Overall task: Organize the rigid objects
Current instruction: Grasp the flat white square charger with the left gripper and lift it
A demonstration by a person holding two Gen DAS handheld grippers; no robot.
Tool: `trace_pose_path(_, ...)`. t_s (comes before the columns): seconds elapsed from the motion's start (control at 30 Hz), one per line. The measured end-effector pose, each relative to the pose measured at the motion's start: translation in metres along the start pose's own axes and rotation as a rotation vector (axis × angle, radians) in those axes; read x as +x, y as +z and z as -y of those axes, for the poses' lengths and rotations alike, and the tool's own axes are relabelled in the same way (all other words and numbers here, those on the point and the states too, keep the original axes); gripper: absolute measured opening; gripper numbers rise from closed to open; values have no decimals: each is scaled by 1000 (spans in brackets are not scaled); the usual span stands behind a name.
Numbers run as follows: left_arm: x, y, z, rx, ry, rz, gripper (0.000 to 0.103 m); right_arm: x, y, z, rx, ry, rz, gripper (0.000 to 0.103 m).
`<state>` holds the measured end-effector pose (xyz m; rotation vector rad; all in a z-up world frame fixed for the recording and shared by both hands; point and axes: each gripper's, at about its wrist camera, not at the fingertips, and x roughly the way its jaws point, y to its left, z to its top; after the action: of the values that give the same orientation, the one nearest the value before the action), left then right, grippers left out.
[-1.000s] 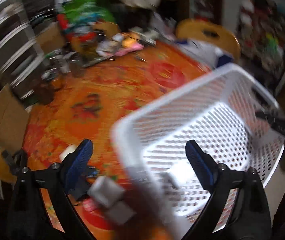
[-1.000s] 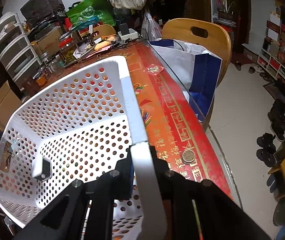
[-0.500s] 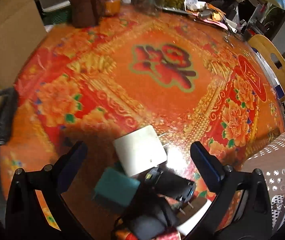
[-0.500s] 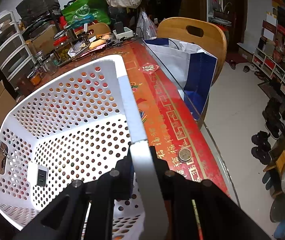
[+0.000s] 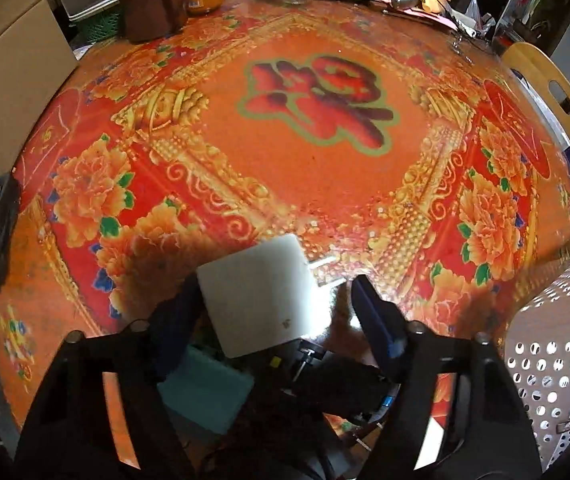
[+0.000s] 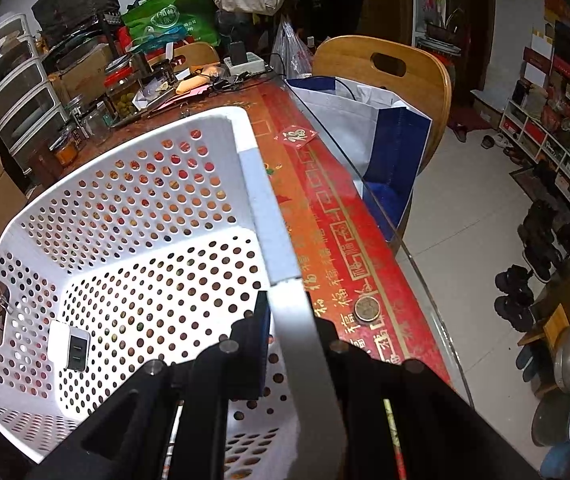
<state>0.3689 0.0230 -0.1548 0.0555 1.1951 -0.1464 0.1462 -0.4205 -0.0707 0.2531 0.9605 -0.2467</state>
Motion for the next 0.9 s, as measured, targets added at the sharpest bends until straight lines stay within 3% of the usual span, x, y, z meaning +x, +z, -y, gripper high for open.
trace_pose_path(0.53,-38,-6,-3,1,5,162,66,-1,-2,-2,-4,-9,-2,11)
trace_pose_path(0.7,-60,-8,-9,-23,20,268,66,-1,-2,-1,-3,-3,4,12)
trace_pose_path(0.9,-91,-14,-7,-37,116,416,66,-1,-2,-1,-9,9,11,12)
